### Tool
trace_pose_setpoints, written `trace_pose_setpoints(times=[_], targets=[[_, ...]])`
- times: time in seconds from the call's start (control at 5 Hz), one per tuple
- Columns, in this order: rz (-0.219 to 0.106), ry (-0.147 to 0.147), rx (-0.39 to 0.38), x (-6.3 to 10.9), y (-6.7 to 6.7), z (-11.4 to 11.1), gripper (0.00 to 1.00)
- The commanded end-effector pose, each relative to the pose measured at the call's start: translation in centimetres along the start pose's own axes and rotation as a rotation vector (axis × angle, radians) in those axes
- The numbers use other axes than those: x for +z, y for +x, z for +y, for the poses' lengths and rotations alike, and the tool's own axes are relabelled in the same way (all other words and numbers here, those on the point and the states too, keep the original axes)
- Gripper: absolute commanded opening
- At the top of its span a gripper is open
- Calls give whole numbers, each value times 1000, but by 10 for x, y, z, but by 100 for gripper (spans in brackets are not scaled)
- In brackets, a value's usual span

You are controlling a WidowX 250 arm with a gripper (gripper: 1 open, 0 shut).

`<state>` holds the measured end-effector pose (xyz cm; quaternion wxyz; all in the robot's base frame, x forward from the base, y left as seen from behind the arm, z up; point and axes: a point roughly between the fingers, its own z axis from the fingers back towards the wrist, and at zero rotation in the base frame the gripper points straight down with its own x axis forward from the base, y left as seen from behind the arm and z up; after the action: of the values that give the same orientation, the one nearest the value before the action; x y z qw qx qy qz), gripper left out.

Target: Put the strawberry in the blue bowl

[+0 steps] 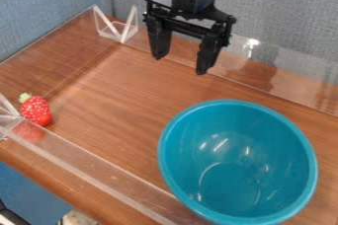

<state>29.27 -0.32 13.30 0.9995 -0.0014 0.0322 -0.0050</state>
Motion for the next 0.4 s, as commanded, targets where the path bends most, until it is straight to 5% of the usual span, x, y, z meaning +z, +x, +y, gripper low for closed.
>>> trace_pose_setpoints(times=[0.0, 0.2], targets=[[3, 5, 3, -5, -8, 20, 100], [29, 21, 15, -21, -25, 58, 100]])
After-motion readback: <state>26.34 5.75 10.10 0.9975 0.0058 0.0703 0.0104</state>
